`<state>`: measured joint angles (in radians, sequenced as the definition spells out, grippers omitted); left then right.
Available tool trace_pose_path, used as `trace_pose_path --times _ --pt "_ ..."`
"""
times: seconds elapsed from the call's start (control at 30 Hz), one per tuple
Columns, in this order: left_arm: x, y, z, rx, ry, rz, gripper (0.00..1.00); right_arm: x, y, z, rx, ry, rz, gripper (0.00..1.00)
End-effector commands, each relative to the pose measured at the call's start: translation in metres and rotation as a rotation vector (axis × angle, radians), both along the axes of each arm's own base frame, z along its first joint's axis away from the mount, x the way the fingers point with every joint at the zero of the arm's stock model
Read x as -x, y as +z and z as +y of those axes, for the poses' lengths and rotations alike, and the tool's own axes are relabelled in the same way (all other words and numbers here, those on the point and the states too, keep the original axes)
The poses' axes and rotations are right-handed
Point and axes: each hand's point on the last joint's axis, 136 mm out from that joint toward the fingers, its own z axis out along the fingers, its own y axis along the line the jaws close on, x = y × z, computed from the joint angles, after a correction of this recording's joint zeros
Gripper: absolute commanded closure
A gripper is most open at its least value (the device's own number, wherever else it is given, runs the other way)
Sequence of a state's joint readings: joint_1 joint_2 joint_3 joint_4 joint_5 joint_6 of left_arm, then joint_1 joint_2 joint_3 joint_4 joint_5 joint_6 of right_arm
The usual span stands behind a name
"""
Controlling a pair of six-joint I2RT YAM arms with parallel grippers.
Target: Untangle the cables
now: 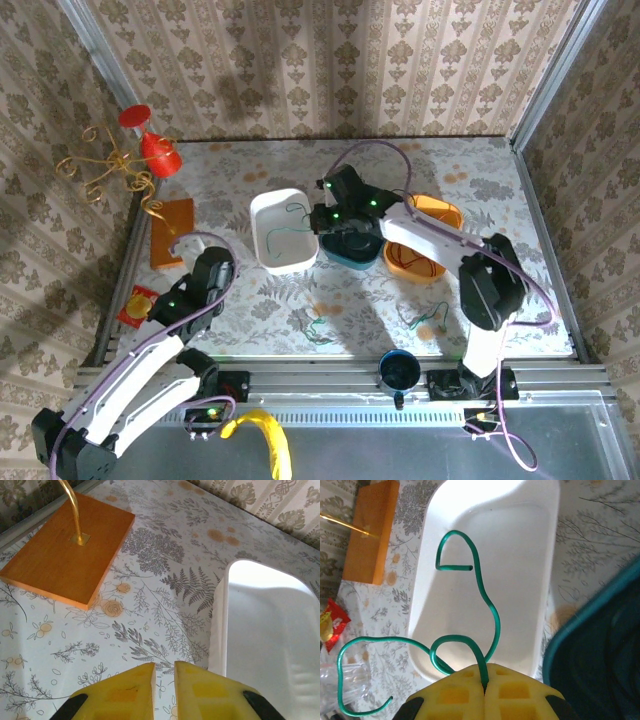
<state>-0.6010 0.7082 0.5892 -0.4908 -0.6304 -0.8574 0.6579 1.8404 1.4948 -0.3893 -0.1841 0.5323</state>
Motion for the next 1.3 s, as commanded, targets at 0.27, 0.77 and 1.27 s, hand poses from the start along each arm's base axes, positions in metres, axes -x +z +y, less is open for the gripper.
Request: trace_pose_path --times 0.27,0.77,1.27 --pt "-0.014 -0.016 -0.026 0.024 -0.083 0.051 0.77 -0.048 0.022 -0.058 0.091 -0.147 -0.039 0.49" --pt "-0.018 -0.022 -0.035 0.032 -0.114 0.055 0.75 -0.056 -0.039 -0.238 0.037 -0.623 0.199 0.53" --pt "-0.018 -0.023 -0.036 0.025 -0.13 0.06 0.74 -0.051 -0.075 -0.271 0.02 -0.722 0.272 0.63"
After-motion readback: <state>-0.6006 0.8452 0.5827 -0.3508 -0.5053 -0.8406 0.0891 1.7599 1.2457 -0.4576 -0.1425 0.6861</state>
